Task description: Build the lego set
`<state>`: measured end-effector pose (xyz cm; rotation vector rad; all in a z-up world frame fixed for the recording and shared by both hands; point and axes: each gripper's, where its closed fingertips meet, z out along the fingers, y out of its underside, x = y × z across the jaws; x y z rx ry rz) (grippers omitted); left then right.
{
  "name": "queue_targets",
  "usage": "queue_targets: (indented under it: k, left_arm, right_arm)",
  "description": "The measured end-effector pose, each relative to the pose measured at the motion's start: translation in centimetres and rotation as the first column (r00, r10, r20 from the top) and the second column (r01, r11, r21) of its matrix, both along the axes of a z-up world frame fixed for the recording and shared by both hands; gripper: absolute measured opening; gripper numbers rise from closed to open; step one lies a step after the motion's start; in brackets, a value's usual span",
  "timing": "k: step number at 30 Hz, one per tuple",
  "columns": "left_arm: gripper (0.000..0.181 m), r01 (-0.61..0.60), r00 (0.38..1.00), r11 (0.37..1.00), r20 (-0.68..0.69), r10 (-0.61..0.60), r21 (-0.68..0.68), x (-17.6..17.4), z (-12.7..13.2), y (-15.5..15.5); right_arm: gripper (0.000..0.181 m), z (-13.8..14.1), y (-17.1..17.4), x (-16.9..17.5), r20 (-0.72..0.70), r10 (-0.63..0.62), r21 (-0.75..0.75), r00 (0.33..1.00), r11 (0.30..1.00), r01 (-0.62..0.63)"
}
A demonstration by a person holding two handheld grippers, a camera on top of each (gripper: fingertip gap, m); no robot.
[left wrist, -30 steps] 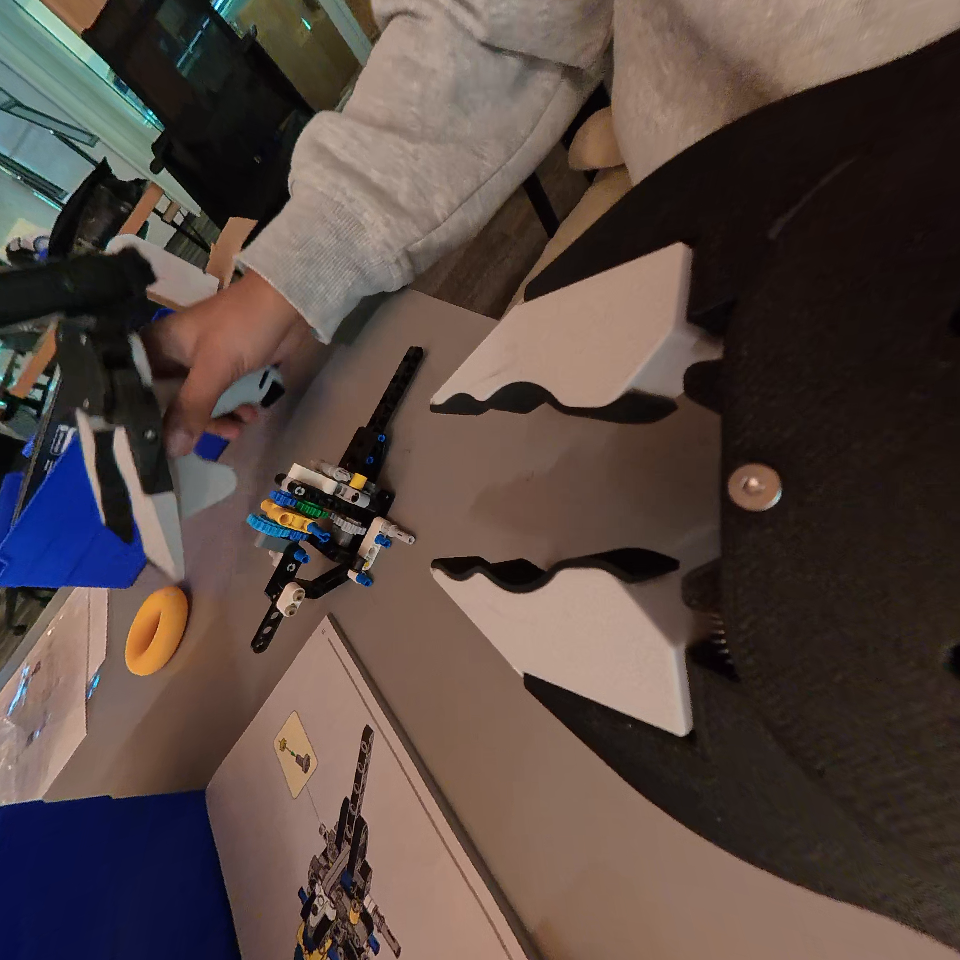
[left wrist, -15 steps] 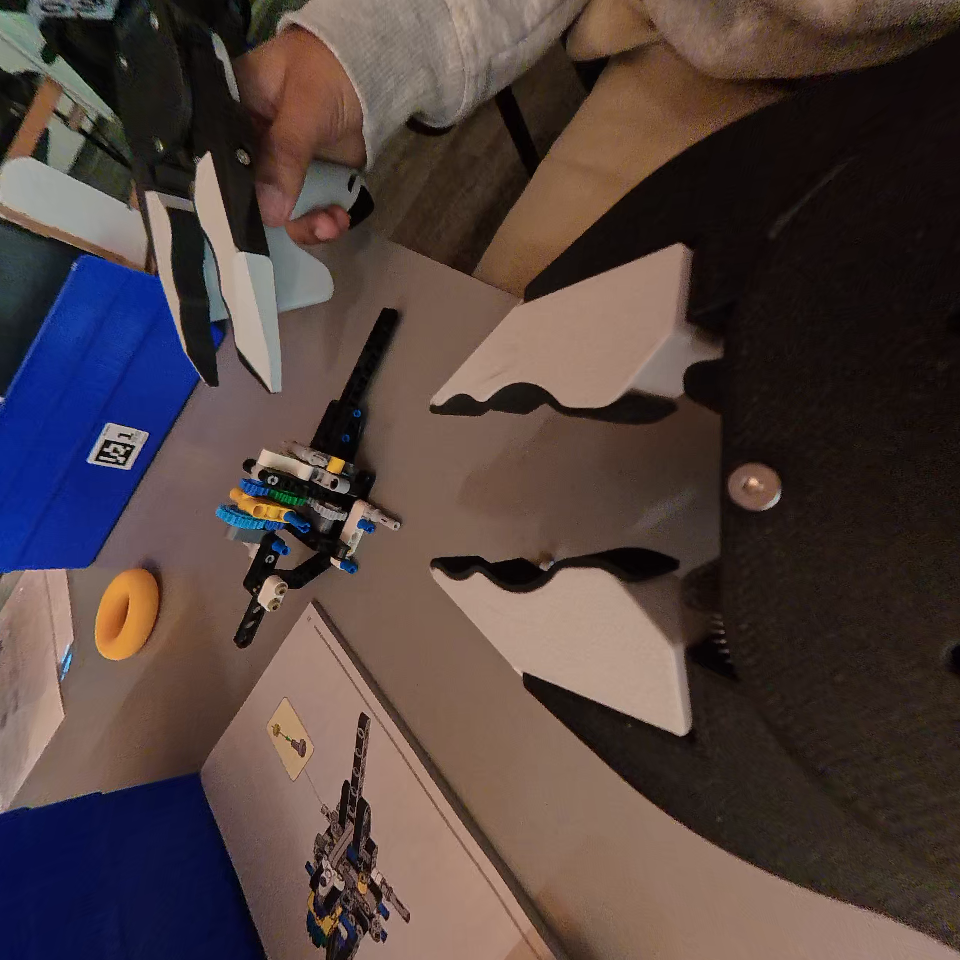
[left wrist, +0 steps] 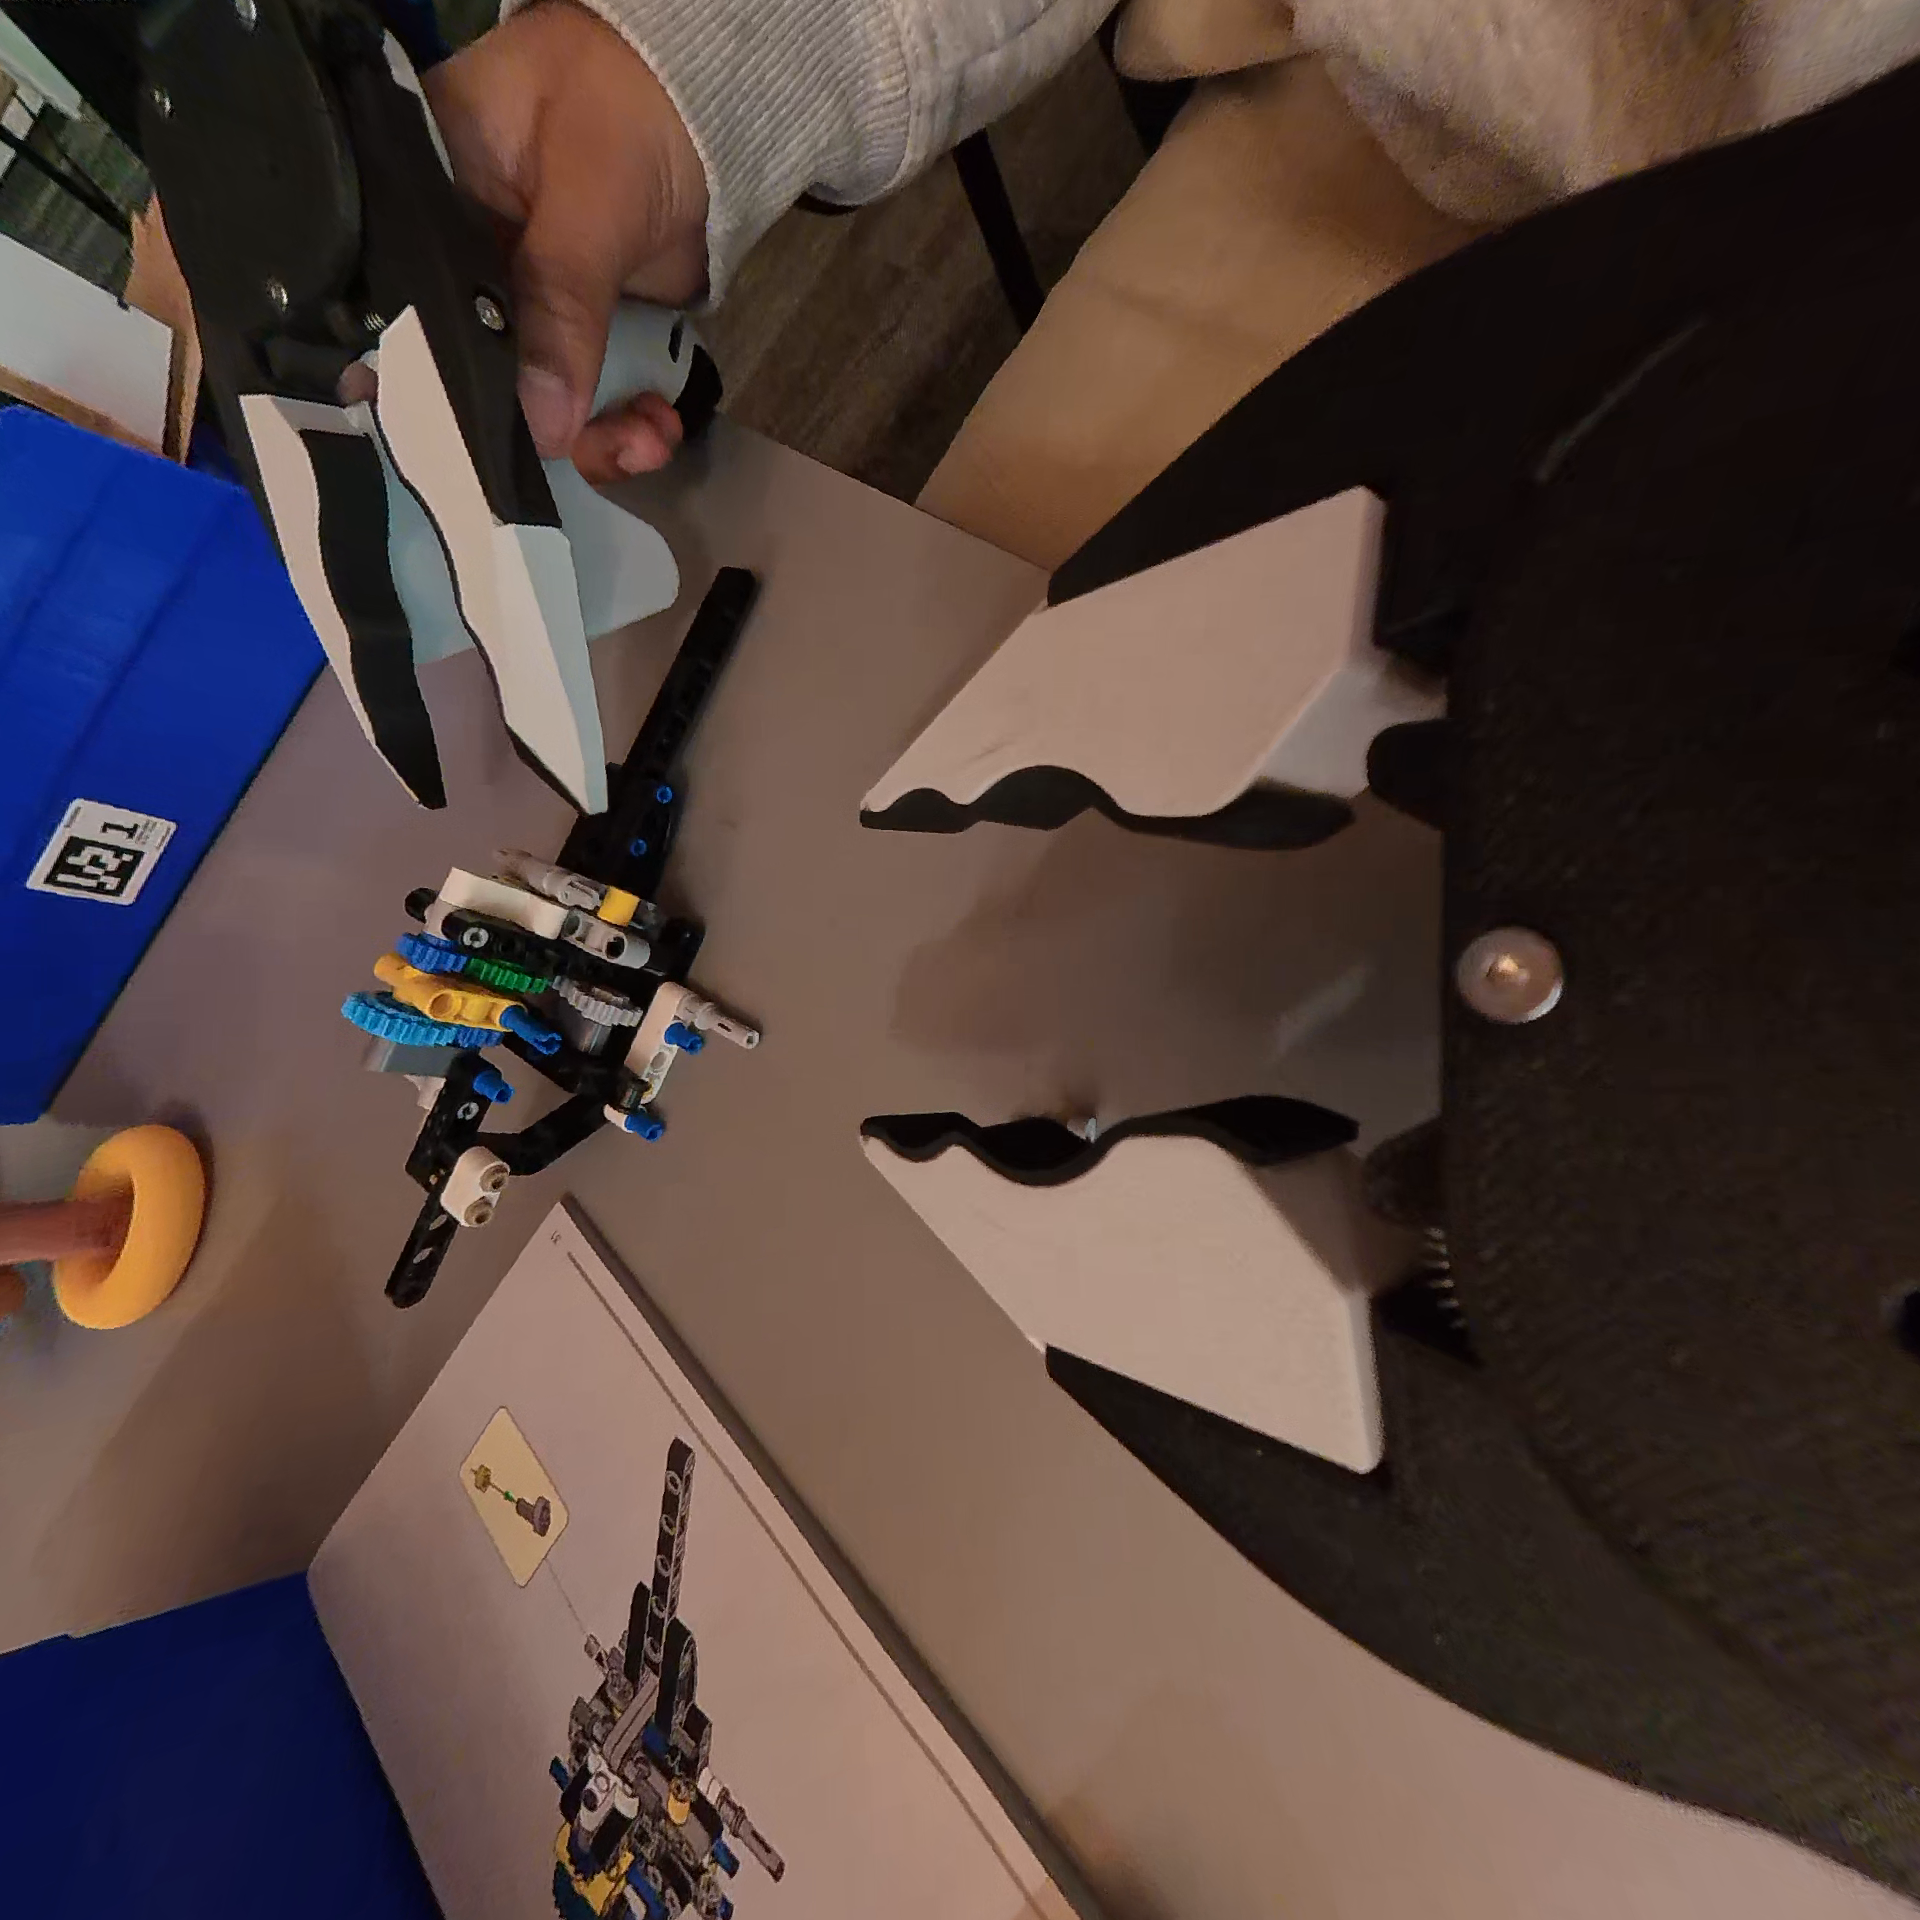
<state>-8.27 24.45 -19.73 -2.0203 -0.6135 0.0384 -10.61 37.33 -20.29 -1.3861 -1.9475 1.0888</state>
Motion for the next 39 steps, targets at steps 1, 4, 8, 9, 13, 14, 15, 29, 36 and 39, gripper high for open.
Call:
queue_targets:
  k: [1,4,8,9,13,14,15,29,36,39]
  left_arm:
    - [0.054,0.002,1.000,1.000,0.004,-0.002,-0.001,0.0,0.0,0.0]
    - [0.054,0.003,1.000,1.000,0.014,-0.003,-0.002,0.0,-0.1,0.0]
    - [0.054,0.004,1.000,1.000,0.021,-0.004,-0.006,0.0,-0.2,0.1]
    - [0.054,0.005,1.000,1.000,0.023,-0.005,-0.010,0.0,-0.3,0.1]
    - [0.054,0.009,0.999,1.000,0.031,-0.008,-0.028,0.1,-0.6,0.1]
    - [0.054,0.010,0.999,0.999,0.033,-0.009,-0.030,0.1,-0.6,0.2]
    - [0.054,0.010,0.999,0.999,0.036,-0.009,-0.032,0.1,-0.7,0.2]
    - [0.054,0.006,0.995,1.000,0.104,-0.005,-0.005,-0.1,-0.8,0.1]
    - [0.055,0.004,0.994,1.000,0.110,-0.003,-0.004,-0.2,-0.8,0.0]
    - [0.055,0.003,0.994,1.000,0.110,-0.002,-0.005,-0.2,-0.9,0.0]
  right_arm:
    - [0.068,0.0,-0.1,0.0,0.001,0.002,0.003,1.000,1.000,-0.002]
    - [0.067,0.0,-0.2,0.0,-0.005,0.009,0.010,1.000,1.000,-0.009]
    - [0.061,0.7,-0.4,-0.1,-0.037,0.012,0.003,0.999,1.000,-0.012]
    - [0.059,0.9,-0.5,-0.1,-0.049,0.012,-0.002,0.999,1.000,-0.013]
    - [0.053,1.5,-0.6,-0.2,-0.077,0.018,-0.023,0.997,1.000,-0.020]
    - [0.053,1.5,-0.6,-0.2,-0.076,0.019,-0.027,0.997,0.999,-0.021]
    - [0.052,1.4,-0.6,-0.2,-0.073,0.020,-0.031,0.997,0.999,-0.022]
    - [0.052,0.8,-0.6,-0.4,-0.041,0.023,-0.035,0.999,0.999,-0.024]
    - [0.052,0.8,-0.7,-0.4,-0.041,0.024,-0.034,0.999,0.999,-0.026]
    - [0.052,0.8,-0.7,-0.4,-0.043,0.025,-0.034,0.999,0.999,-0.026]
